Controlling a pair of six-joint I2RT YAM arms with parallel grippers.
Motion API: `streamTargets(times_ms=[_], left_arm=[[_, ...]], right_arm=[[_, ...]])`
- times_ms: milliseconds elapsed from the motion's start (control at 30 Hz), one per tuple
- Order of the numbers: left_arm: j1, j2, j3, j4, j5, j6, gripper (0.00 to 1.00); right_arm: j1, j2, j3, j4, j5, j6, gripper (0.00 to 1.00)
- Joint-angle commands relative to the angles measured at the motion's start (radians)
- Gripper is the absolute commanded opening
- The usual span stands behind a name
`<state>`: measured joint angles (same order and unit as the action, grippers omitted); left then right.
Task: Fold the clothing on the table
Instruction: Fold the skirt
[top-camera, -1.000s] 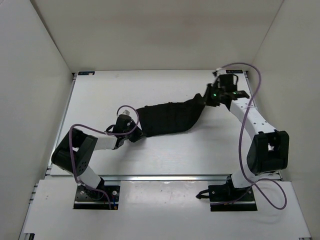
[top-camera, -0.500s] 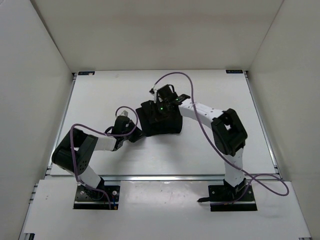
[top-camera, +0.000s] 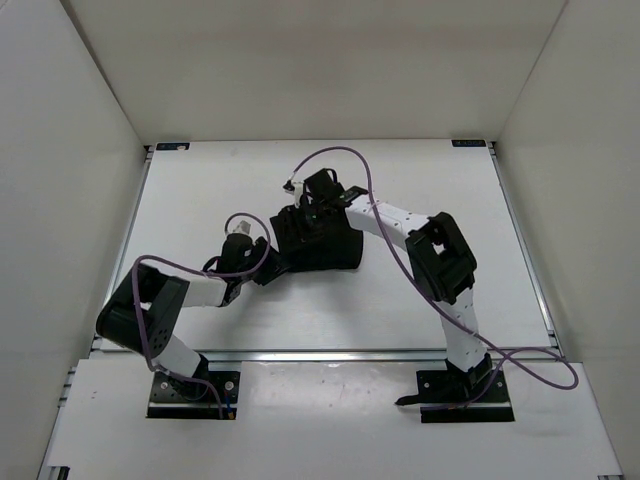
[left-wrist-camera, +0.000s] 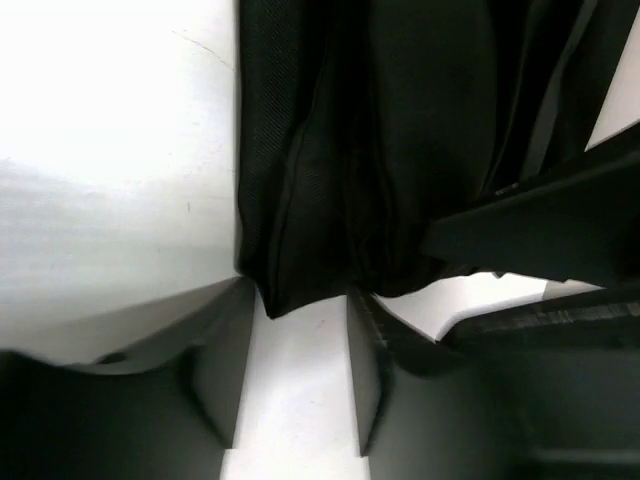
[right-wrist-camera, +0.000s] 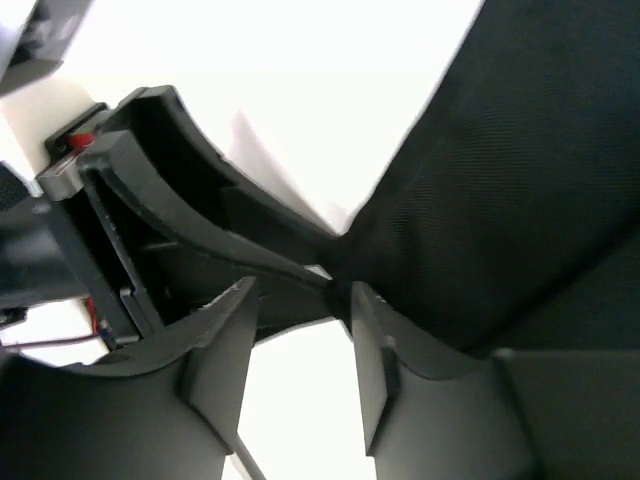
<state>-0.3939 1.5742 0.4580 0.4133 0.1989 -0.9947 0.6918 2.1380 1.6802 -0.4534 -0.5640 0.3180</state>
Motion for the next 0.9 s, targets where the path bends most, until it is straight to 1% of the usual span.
streamTargets(times_ms=[0,33,67,133,200,267,300,367,400,433,467,500,533,567,600,633,667,733,800,867], left_arm=[[0.004,-0.072,-0.041,-0.066,-0.045,0.011,0.55],[-0.002,-0.106,-0.039,-0.112,-0.087,-0.007,0.6],[0.004,-0.124,-0.039,-0.131,-0.098,-0.009,0.63],[0.02,-0.19,-0.07,-0.156,-0.093,-0.038,0.66],[0.055,-0.242,-0.103,-0.171,-0.082,-0.047,0.69],[0.075,-0.331,-0.151,-0.208,-0.059,-0.048,0.7],[0.101,-0.362,-0.165,-0.223,-0.053,-0.047,0.7],[0.125,-0.51,-0.196,-0.292,-0.041,-0.035,0.72],[0.144,-0.548,-0.203,-0.319,-0.036,-0.021,0.78],[0.17,-0.633,-0.194,-0.35,-0.011,0.011,0.99],[0.188,-0.707,-0.174,-0.41,0.003,0.054,0.99],[0.197,-0.761,-0.133,-0.482,0.029,0.111,0.99],[0.211,-0.781,-0.112,-0.519,0.045,0.145,0.98],[0.223,-0.789,-0.046,-0.606,0.069,0.215,0.99],[0.231,-0.764,0.032,-0.71,0.085,0.291,0.99],[0.23,-0.741,0.119,-0.773,0.099,0.336,0.99],[0.224,-0.69,0.164,-0.882,0.085,0.405,0.99],[0.199,-0.585,0.29,-1.055,0.065,0.52,0.99],[0.172,-0.545,0.311,-1.128,0.057,0.562,0.99],[0.178,-0.56,0.292,-1.142,0.03,0.568,0.98]], right_arm=[[0.011,-0.123,-0.025,0.082,-0.091,-0.059,0.41],[0.008,-0.147,-0.071,0.141,-0.082,-0.054,0.42],[0.012,-0.211,-0.091,0.166,-0.083,-0.051,0.44],[-0.012,-0.288,-0.186,0.249,-0.071,-0.027,0.46],[-0.043,-0.363,-0.258,0.286,-0.059,-0.008,0.47],[-0.081,-0.488,-0.386,0.346,-0.024,0.024,0.49],[-0.093,-0.541,-0.408,0.363,-0.019,0.03,0.49],[-0.141,-0.611,-0.515,0.396,-0.008,0.05,0.47],[-0.156,-0.65,-0.536,0.395,-0.007,0.058,0.47],[-0.173,-0.682,-0.569,0.394,-0.01,0.055,0.47],[-0.196,-0.749,-0.608,0.392,0.002,0.058,0.47],[-0.212,-0.772,-0.649,0.391,0.012,0.062,0.47],[-0.221,-0.82,-0.665,0.383,0.028,0.064,0.47],[-0.242,-0.84,-0.677,0.359,0.041,0.055,0.47],[-0.261,-0.875,-0.683,0.317,0.067,0.044,0.48],[-0.27,-0.904,-0.683,0.245,0.116,0.032,0.48],[-0.287,-0.927,-0.672,0.216,0.178,0.021,0.48],[-0.316,-0.949,-0.657,0.078,0.249,-0.02,0.49],[-0.34,-0.984,-0.672,0.026,0.28,-0.057,0.51],[-0.388,-1.044,-0.711,0.004,0.279,-0.074,0.51]])
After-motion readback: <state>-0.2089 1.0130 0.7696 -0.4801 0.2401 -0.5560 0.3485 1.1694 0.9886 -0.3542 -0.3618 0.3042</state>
